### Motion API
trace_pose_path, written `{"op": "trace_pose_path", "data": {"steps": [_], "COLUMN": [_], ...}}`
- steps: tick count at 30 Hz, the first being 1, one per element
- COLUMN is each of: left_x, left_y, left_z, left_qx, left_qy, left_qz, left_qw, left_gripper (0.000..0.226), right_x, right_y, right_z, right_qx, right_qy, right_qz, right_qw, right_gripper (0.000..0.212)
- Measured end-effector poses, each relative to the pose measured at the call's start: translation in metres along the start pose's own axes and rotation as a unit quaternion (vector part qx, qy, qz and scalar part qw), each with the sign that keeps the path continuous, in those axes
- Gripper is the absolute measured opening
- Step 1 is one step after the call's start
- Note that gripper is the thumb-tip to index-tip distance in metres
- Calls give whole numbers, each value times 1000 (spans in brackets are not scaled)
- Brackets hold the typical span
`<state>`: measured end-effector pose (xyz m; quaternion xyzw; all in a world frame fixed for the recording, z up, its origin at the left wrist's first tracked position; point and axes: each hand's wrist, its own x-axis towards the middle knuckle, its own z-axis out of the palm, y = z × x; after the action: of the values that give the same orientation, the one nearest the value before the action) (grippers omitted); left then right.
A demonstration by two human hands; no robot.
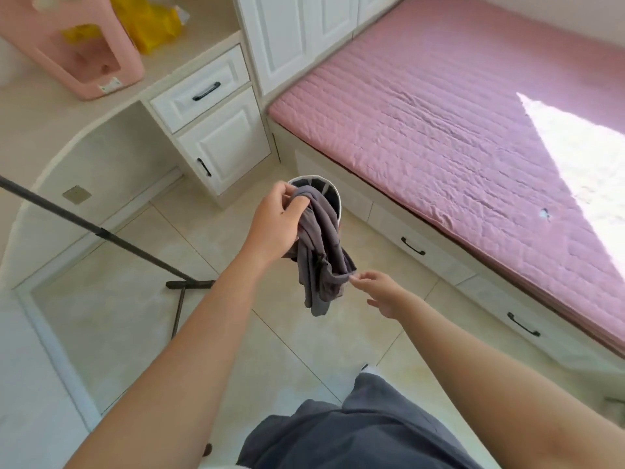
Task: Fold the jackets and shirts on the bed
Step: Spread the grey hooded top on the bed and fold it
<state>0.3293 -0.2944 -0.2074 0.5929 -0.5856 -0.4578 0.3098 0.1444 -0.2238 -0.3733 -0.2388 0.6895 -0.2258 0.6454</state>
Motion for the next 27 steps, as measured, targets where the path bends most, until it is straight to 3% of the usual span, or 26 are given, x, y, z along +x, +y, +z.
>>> {"op": "trace_pose_path", "data": {"steps": [2, 4, 6, 10, 15, 20, 24, 27], "left_x": [9, 16, 26, 45, 86, 137, 183, 210], "left_y": [10, 18, 30, 52, 53, 51, 60, 68], "left_z": [23, 40, 60, 94, 123, 155, 180, 190], "left_qx": [-6, -8, -7, -19, 13, 55, 57, 122], "left_qy": [-13, -17, -19, -53, -69, -128, -191, -228], "left_qz": [0, 9, 22, 29, 2, -15, -38, -2], "left_qw": [1000, 1000, 1000, 998, 998, 990, 979, 966], "left_gripper": [12, 12, 12, 9, 12, 21, 16, 18], "right_x": [6, 10, 13, 19, 26, 21, 4, -7], "right_y": [3, 5, 5, 4, -11, -47, -77, -94], "right_z": [-25, -41, -61, -94, -147, -222, -260, -276], "right_qx": [33, 68, 78, 112, 185, 131, 79, 61], "right_qy": [12, 9, -12, -10, 180, 342, 429, 464], "right_qz": [9, 31, 43, 11, -114, -192, -242, -277], "right_qw": [999, 997, 996, 994, 959, 911, 867, 839], "right_gripper": [13, 50, 64, 40, 19, 27, 19, 16]}}
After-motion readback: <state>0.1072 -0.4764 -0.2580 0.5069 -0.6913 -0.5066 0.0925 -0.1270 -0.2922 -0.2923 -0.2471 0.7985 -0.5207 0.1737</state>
